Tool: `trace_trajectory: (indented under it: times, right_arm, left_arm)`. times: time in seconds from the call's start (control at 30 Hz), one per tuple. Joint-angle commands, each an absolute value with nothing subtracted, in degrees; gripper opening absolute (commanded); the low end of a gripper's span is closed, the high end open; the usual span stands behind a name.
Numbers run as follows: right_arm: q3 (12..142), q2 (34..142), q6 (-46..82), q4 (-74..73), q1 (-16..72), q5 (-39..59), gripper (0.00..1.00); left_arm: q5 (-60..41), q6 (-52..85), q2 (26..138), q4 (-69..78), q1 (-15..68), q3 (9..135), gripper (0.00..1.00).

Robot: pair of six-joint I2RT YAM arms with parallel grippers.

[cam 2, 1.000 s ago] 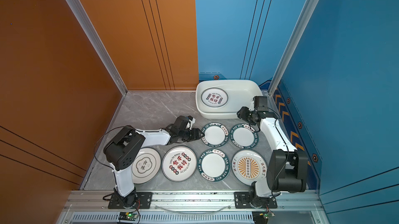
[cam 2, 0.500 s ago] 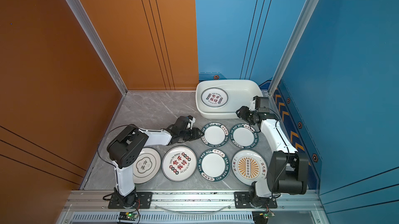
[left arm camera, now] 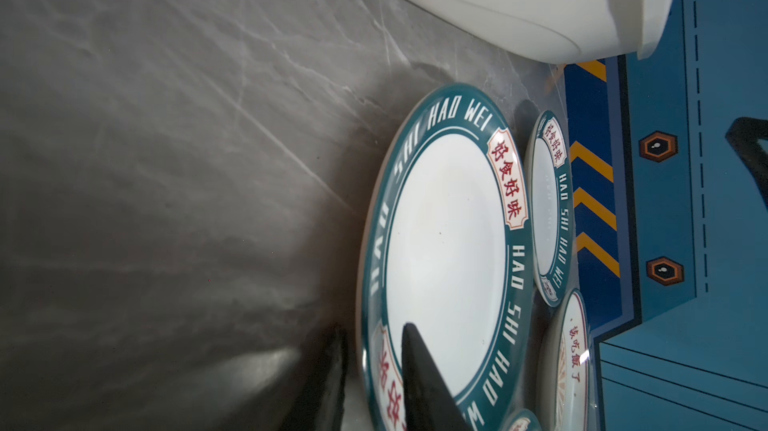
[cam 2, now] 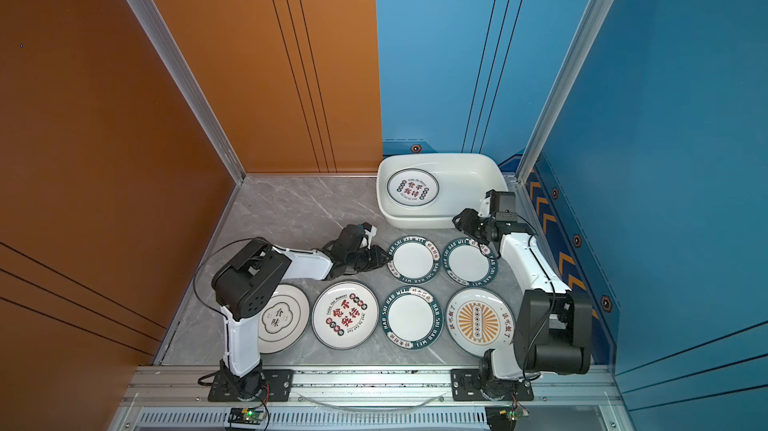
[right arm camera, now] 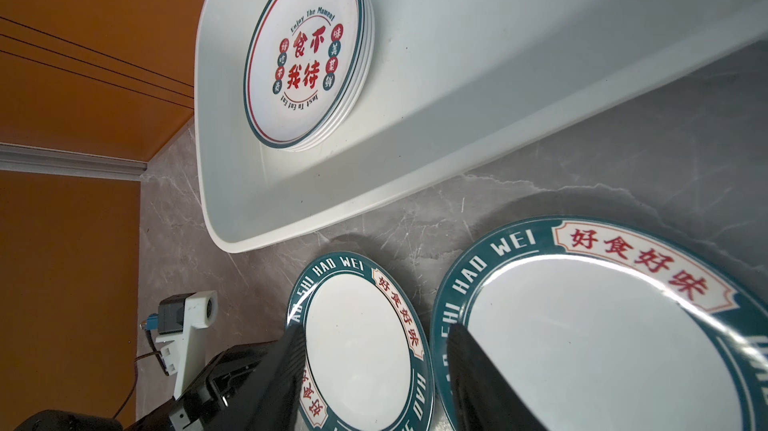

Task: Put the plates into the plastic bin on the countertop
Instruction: 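Withdraw right gripper from bin while left gripper moves to a green-rimmed plate, then grip the green-rimmed plate edge with left gripper and tilt it upright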

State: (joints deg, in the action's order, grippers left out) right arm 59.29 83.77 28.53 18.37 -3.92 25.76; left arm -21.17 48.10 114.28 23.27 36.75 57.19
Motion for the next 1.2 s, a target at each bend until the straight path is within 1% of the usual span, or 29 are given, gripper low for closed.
trace_trajectory:
  times: [0.0, 0.27, 0.37, 0.5, 0.57, 0.77, 0.97, 1.17]
  right_arm:
    - [58.0, 83.3, 29.2, 17.1, -4.0, 26.7, 0.57]
    - [56.6, 83.2, 28.9, 16.9, -4.0, 26.9, 0.57]
    - [56.1, 82.7, 28.6, 17.2, -4.0, 26.6, 0.57]
    - [55.8, 82.4, 27.8, 18.1, -3.9, 26.5, 0.57]
    - [55.6, 82.2, 27.6, 18.4, -4.0, 26.3, 0.57]
    - [54.8, 81.3, 27.5, 18.7, -3.9, 26.2, 0.57]
    - [54.9, 80.9, 26.9, 19.2, -3.6, 27.4, 0.57]
    - [54.2, 81.5, 27.7, 14.7, -2.1, 33.6, 0.57]
  left_arm:
    - [-22.4, 48.4, 116.0, 24.0, 36.3, 57.0, 0.23]
    - [-22.8, 48.4, 116.2, 24.1, 36.0, 57.4, 0.15]
    - [-23.1, 48.4, 116.2, 24.0, 35.8, 57.5, 0.1]
    - [-23.3, 48.4, 115.8, 24.1, 35.3, 57.2, 0.05]
    - [-23.5, 48.4, 115.4, 24.0, 34.9, 56.9, 0.0]
    - [-24.6, 47.7, 113.0, 24.1, 32.1, 54.5, 0.0]
    - [-26.5, 46.2, 107.4, 24.0, 26.8, 48.0, 0.0]
    - [-28.8, 44.8, 100.2, 23.7, 19.4, 40.8, 0.0]
